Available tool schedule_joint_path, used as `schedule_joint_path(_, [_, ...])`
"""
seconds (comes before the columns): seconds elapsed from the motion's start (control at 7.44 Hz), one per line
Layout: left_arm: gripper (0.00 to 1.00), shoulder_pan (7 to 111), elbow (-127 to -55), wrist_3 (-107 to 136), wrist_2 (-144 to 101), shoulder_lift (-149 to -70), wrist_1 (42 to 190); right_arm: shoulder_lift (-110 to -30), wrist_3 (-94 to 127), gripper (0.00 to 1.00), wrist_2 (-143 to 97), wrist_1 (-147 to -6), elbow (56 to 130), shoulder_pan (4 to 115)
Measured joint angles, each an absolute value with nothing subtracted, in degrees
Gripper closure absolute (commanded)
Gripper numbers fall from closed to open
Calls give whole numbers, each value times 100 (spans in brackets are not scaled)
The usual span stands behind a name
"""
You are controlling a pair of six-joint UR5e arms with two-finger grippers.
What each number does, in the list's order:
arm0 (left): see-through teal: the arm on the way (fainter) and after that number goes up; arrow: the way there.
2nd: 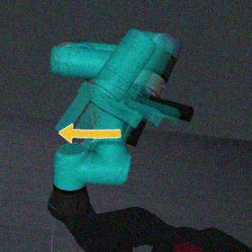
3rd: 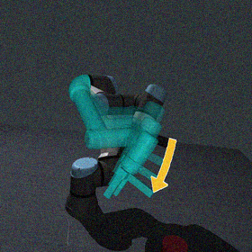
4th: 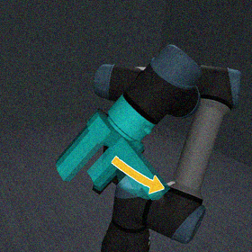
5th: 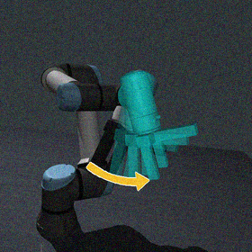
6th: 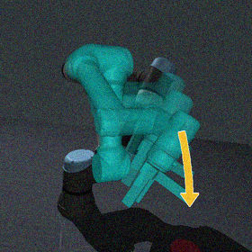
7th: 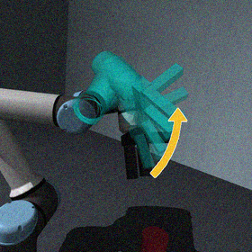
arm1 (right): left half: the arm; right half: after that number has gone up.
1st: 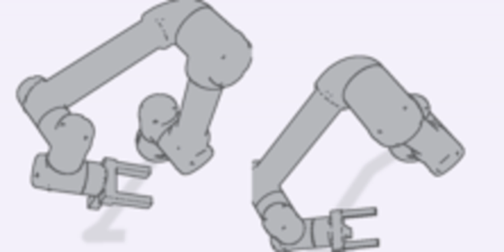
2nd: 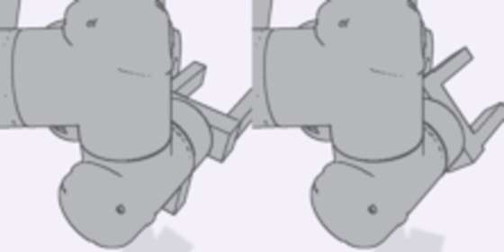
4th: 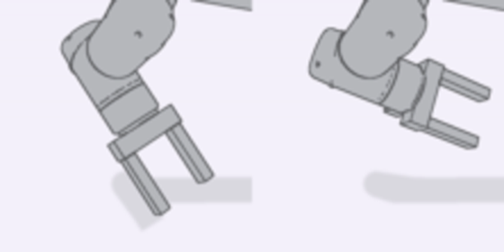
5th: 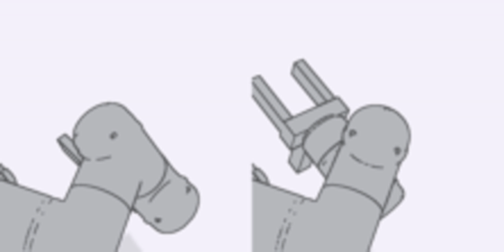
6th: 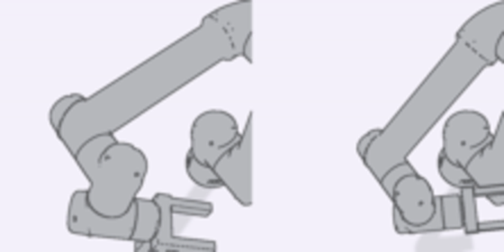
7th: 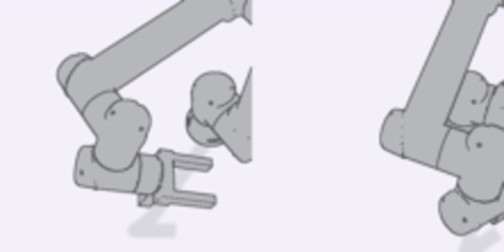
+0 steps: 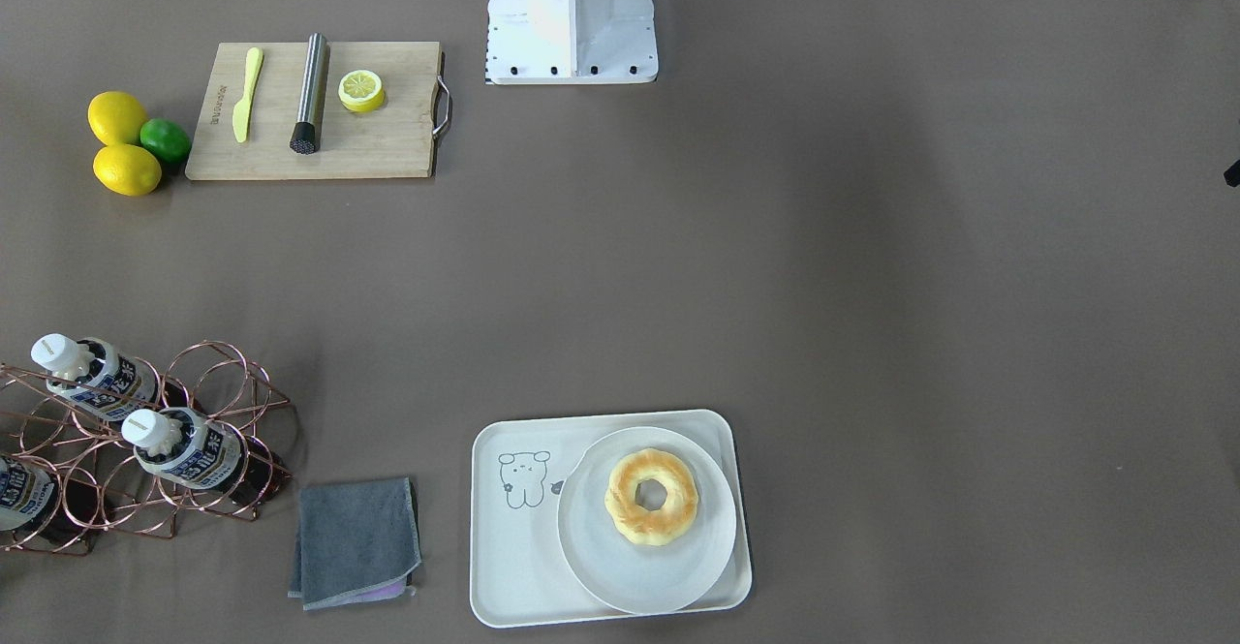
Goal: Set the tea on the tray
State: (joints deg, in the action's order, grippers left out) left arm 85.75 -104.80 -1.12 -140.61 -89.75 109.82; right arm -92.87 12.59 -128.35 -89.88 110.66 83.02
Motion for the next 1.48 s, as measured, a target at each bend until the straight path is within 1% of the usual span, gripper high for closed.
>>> schedule_joint_path(0.54, [1,8419,-10565,179,-14058,-9123,11150,-8065,3415,3,-12723,-8985,10920,7298])
schedule_joint_path(0.81, [1,8413,-10572,216,-14063,-9131,11191,-7701,3785,4,-12530,-8963,10775,7010])
schedule_joint_path(1.08, [1,8411,-10573,226,-14074,-9135,11197,-7566,4103,6,-12482,-8338,10442,6889])
schedule_joint_path(1.21, [1,8411,-10573,224,-14078,-9134,11197,-7542,4220,13,-12462,-7915,10218,6839])
schedule_joint_path(1.34, [1,8411,-10573,225,-14081,-9132,11197,-7501,4275,22,-12339,-7691,10099,6760])
schedule_joint_path(1.48, [1,8411,-10573,227,-14088,-9132,11197,-7479,4295,33,-12234,-7608,10059,6709])
